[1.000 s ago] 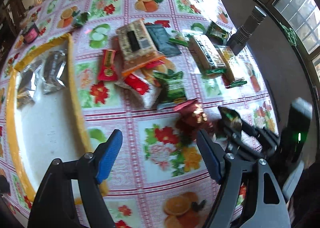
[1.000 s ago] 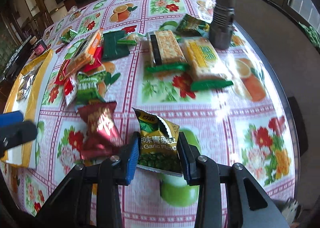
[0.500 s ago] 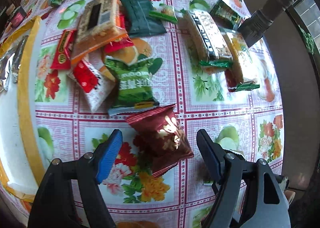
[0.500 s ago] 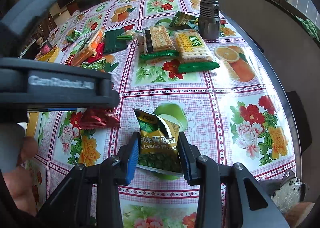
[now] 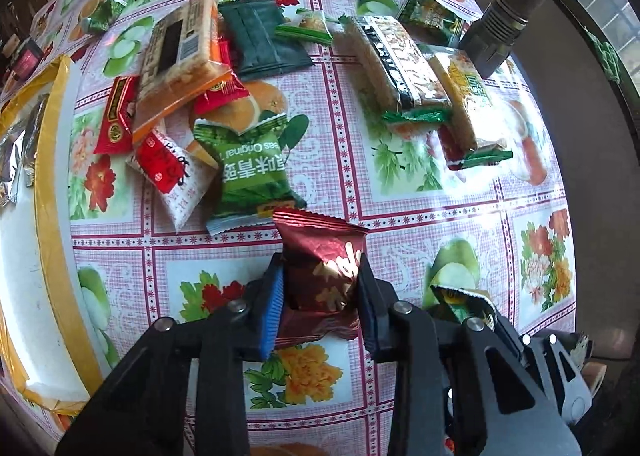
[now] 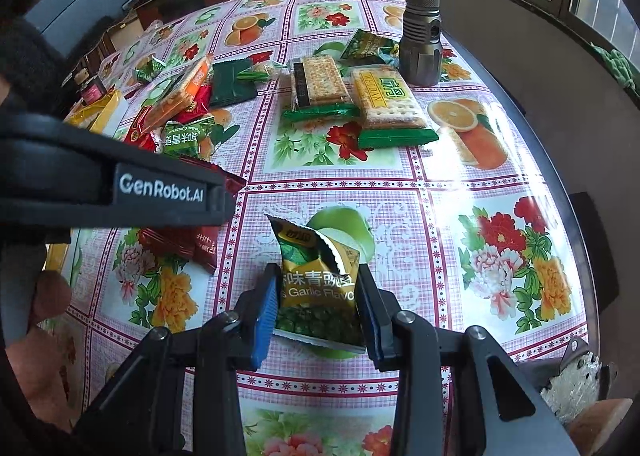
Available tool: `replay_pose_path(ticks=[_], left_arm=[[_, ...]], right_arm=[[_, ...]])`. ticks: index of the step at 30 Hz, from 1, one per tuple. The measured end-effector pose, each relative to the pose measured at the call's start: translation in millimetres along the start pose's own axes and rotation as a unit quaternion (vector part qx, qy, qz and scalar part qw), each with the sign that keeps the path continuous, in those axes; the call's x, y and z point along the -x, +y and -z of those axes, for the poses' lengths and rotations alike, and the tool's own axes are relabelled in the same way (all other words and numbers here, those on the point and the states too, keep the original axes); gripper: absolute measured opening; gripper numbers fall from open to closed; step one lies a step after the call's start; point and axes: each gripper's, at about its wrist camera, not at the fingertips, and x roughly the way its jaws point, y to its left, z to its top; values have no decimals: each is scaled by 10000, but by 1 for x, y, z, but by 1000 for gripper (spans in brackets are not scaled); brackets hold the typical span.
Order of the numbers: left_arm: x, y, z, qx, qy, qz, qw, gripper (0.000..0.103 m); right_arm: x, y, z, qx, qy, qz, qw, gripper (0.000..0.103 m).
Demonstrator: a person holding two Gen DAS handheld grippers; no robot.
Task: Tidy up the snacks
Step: 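Grasp the dark red wrapped snack with the left gripper, then place the red snack in the tray with the left gripper while the right places the pea packet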
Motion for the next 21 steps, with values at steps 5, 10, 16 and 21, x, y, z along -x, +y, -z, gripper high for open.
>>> replay_pose_path(ticks=[5, 10, 16, 21], left_arm=[[8, 17, 16, -142, -95, -72, 9998, 35], [14, 37, 41, -358, -232, -154, 9990, 35], [24, 52, 69, -639, -246, -147, 9975, 35], [27, 59, 82, -727, -209, -50, 9971, 35]], right_arm=[[3, 6, 4, 63, -110, 107, 9999, 37], [8, 19, 10, 180, -162, 162, 9996, 36], [19, 27, 18, 157, -217, 178, 9995, 35], [18, 27, 23, 95, -137, 287, 9994, 35]])
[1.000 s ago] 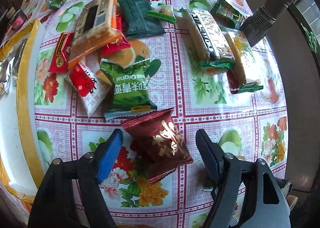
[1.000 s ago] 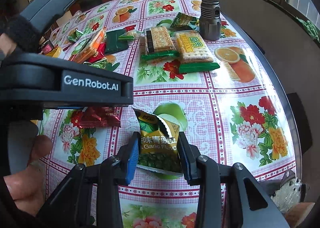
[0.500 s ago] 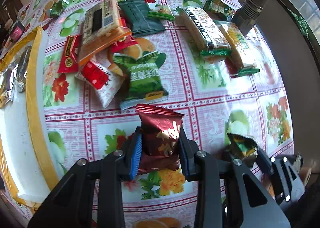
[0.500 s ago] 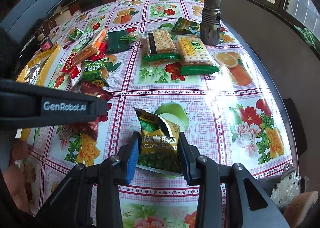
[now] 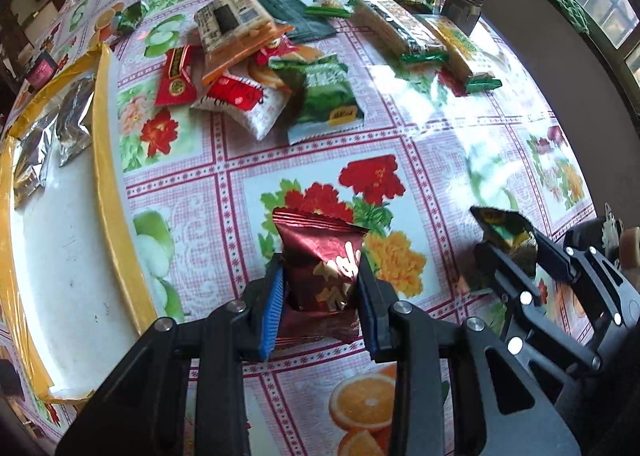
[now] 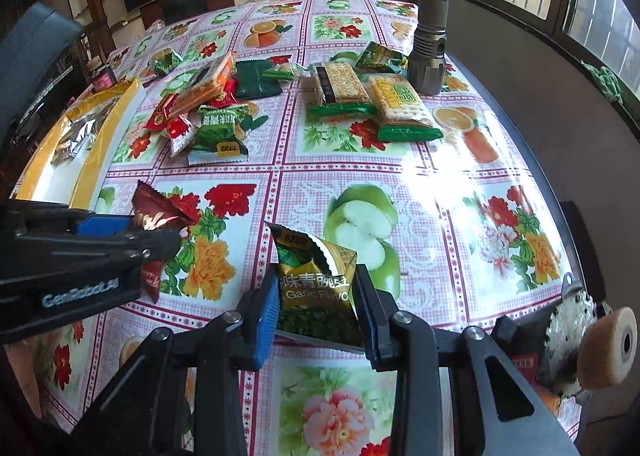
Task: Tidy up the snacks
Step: 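Place the red snack in the tray with the left gripper while the right places the pea packet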
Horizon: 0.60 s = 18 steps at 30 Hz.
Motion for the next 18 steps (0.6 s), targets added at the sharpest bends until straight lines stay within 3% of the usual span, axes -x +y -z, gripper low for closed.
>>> replay_pose_path(ticks=[9, 18], left_arm=[[0, 12, -9, 86, 104, 179, 9997, 35], [4, 9, -13, 40, 127, 309, 9994, 35]], right_arm=[[-6, 3, -3, 121, 136, 68, 9998, 33], [13, 4, 1, 101, -72, 104, 9999, 32]])
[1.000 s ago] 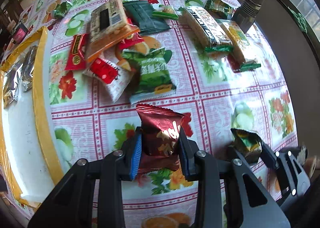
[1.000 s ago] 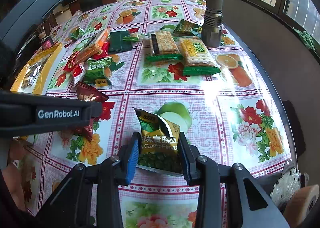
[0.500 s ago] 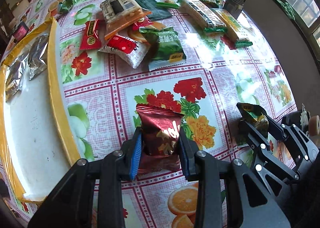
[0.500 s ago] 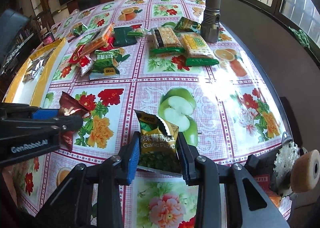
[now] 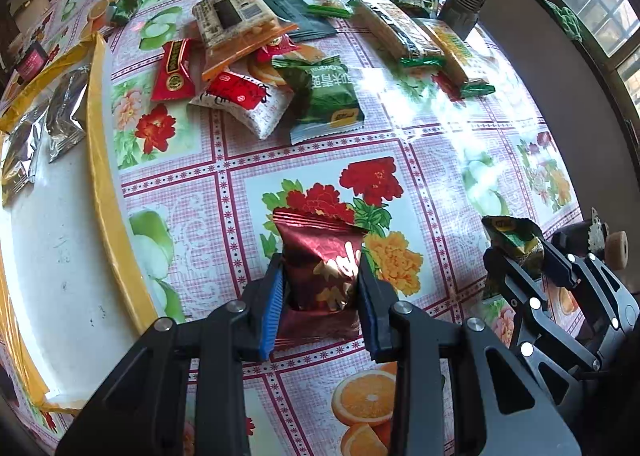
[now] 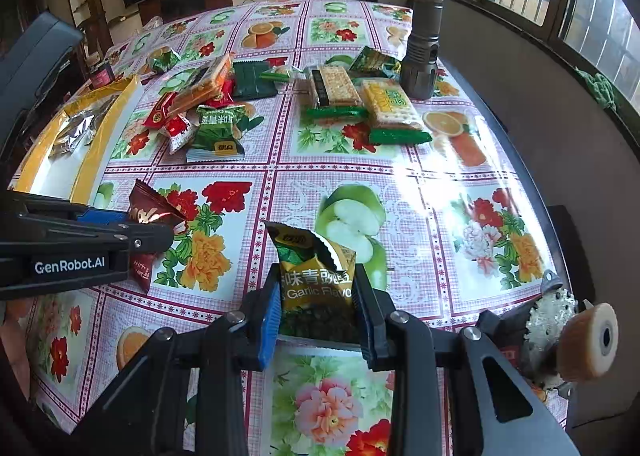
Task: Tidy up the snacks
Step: 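Place the red snack in the tray with the left gripper while the right places the pea packet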
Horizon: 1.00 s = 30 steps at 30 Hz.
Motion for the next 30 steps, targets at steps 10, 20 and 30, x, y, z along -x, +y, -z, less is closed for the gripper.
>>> replay_pose_path(ticks=[10, 20, 30], left_arm=[[23, 8, 10, -25, -166, 194, 9997, 35], [50, 23, 22, 29, -569, 77, 9983, 35], [70, 65, 21, 472, -866, -194, 9949, 35]], right_arm=[[6, 12, -1, 76, -57, 4, 10000, 32], [12, 35, -12, 279, -136, -51, 9995, 32], [18, 91, -42, 845, -364, -283, 9954, 33]])
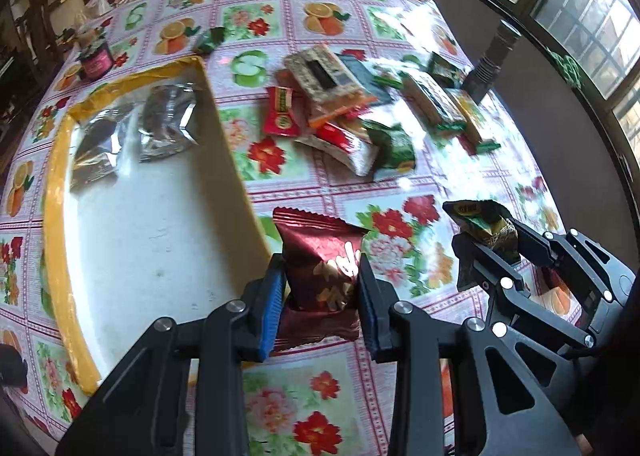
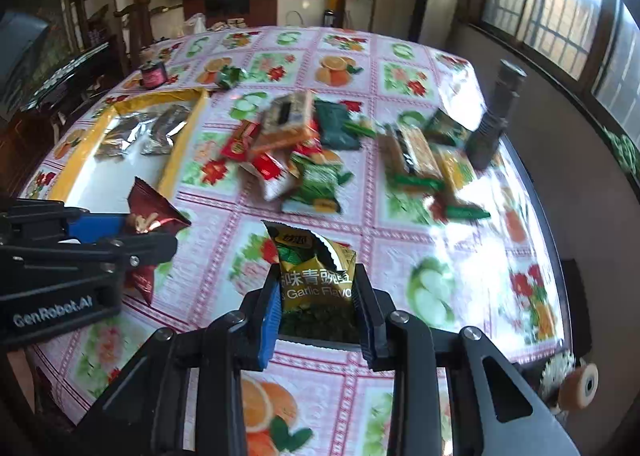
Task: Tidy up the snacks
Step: 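Place the red snack in the tray with the left gripper while the right places the pea packet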
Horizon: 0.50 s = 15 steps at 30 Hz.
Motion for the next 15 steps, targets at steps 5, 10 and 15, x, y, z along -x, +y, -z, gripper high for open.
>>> replay_pose_path(ticks=[5, 10, 15], left_arm=[[11, 35, -8, 319, -134, -211, 9992, 36], [20, 78, -18, 687, -256, -483, 9961, 36], [22, 117, -24, 970, -335, -849, 9911, 37]], right_arm=[[-5, 41, -28, 430, -137, -255, 9987, 33], [-16, 75, -52, 693, -232, -537, 9959, 33], [-35, 106, -71, 844, -218, -846, 9926, 33]])
